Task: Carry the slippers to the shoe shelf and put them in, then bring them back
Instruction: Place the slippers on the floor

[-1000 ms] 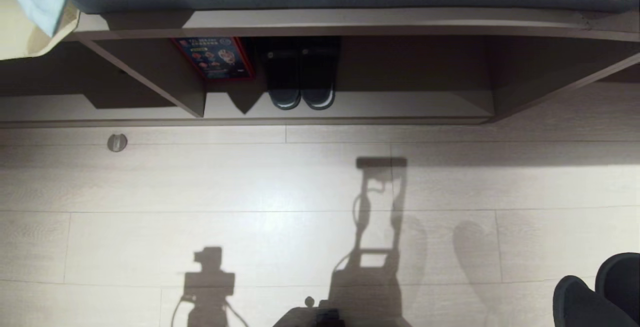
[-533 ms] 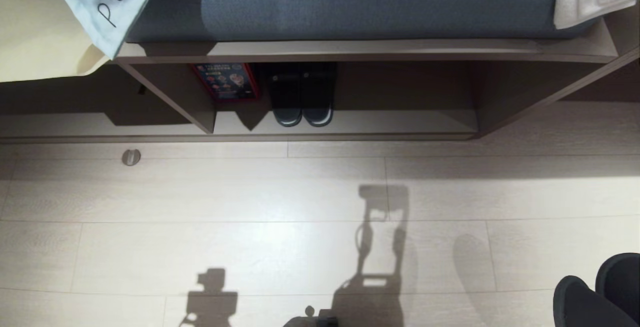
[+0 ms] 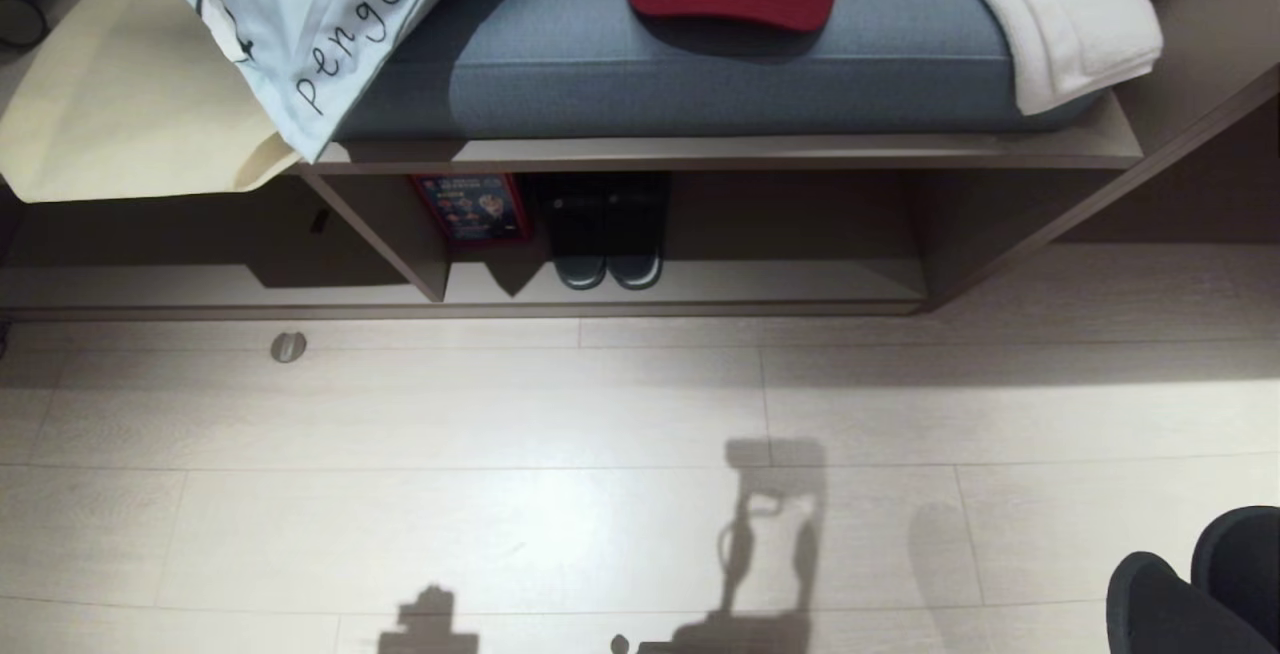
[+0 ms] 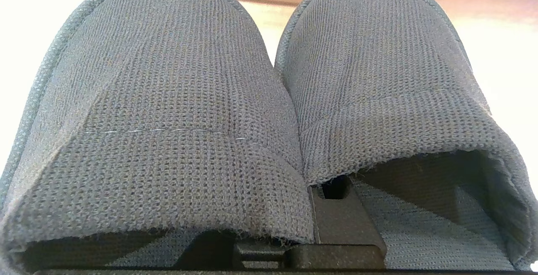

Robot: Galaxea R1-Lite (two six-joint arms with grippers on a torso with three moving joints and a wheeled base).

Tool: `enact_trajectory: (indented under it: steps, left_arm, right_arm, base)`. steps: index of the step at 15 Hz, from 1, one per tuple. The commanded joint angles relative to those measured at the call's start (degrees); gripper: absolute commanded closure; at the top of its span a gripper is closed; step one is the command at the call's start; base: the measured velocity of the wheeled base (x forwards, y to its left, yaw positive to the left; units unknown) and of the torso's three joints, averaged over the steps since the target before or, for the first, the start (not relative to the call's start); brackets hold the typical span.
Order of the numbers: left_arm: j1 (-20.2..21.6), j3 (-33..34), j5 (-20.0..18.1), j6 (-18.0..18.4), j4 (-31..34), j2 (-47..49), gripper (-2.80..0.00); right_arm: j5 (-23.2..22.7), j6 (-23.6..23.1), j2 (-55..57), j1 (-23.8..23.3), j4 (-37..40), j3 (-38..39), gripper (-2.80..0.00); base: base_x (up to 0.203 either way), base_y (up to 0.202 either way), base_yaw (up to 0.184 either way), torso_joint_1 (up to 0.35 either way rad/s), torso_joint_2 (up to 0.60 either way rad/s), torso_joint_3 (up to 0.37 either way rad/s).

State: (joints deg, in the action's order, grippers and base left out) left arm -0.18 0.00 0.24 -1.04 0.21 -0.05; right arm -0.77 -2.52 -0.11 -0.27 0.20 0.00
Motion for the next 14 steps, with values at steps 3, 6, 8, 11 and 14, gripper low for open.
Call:
enact_trajectory:
  steps: [3,6,8,11,14]
  left_arm:
    - [0.01,0.09,0.02,-0.11,-0.03,0.05,0.00]
    - [0.01,0.09,0.02,-0.11,-0.03,0.05,0.00]
    - [0.01,0.09,0.02,-0.11,-0.03,0.05,0.00]
    - [0.01,0.09,0.02,-0.11,-0.03,0.05,0.00]
    - [0.01,0.09,0.02,-0.11,-0.03,0.05,0.00]
  right_arm:
    - [-0.02,-0.02,-0.07,0.00,-0.03,0.00,0.00]
    - [-0.02,-0.02,-0.07,0.00,-0.03,0.00,0.00]
    - [-0.02,-0.02,-0.07,0.00,-0.03,0.00,0.00]
    - [-0.02,-0.02,-0.07,0.00,-0.03,0.00,0.00]
    - [-0.02,-0.02,-0.07,0.00,-0.03,0.00,0.00]
  base:
    - [0.000,0.000,0.000,0.004,0.00,0.202]
    - [0.000,0.000,0.000,0.003,0.00,0.200]
    - [0.000,0.000,0.000,0.004,0.00,0.204]
    - [0.000,0.000,0.000,0.002,0.01,0.200]
    - [0.000,0.000,0.000,0.003,0.00,0.203]
